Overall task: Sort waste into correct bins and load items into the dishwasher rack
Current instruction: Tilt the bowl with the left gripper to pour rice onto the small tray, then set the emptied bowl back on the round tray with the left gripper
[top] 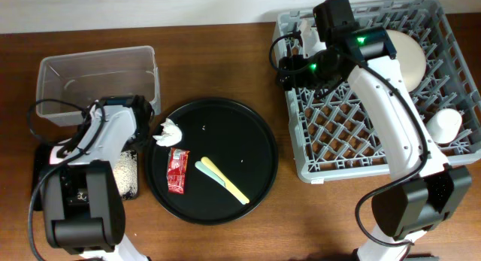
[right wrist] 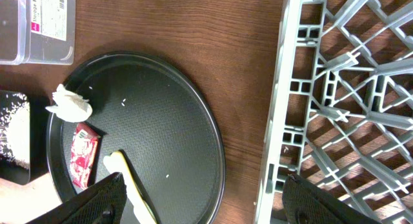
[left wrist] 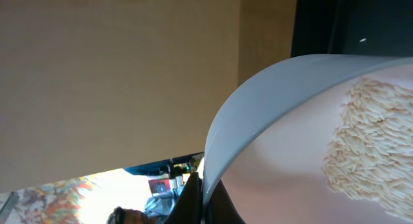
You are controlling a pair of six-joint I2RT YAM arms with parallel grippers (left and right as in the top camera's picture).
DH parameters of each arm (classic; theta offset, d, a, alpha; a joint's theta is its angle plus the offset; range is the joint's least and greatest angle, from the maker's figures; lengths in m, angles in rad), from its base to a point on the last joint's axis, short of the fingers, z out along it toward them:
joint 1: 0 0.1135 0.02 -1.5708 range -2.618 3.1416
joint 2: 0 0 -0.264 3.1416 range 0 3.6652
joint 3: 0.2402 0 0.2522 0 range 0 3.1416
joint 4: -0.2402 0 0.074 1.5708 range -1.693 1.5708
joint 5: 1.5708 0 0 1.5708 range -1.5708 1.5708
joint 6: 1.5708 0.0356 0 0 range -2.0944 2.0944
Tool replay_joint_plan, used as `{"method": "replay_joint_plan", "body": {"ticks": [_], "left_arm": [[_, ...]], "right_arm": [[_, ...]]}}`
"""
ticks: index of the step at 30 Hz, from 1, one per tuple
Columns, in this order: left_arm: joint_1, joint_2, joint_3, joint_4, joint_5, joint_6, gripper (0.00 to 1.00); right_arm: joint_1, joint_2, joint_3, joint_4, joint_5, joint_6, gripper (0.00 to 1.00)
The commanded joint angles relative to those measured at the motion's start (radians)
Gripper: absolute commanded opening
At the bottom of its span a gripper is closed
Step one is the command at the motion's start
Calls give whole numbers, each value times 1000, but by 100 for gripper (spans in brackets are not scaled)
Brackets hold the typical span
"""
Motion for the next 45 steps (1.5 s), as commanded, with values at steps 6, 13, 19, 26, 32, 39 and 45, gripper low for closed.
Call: {"method": "replay_joint_plan", "body": {"ticks": [6, 13, 19, 26, 32, 39, 45], "left_arm": [[-91, -2, -14, -48, -52, -21, 1], [-158, -8, -17, -84, -126, -50, 1], [-164, -8, -18, -97, -126, -50, 1], [-159, -4, -23, -133, -105, -115, 1], [-149, -17, -23, -130, -46, -161, 1], [-192, -40, -20, -87, -31, -187, 1], [-196, -40, -20, -84, -39, -81, 1]], "right_arm": [[5, 2, 11, 0, 5, 1, 81], [5, 2, 11, 2, 5, 1, 81], [5, 2, 11, 3, 5, 1, 81], [5, 2, 11, 3, 5, 1, 82], [5, 2, 11, 6, 5, 1, 82], [5, 2, 11, 7, 5, 2, 81], [5, 2, 11, -5, 5, 1, 82]]}}
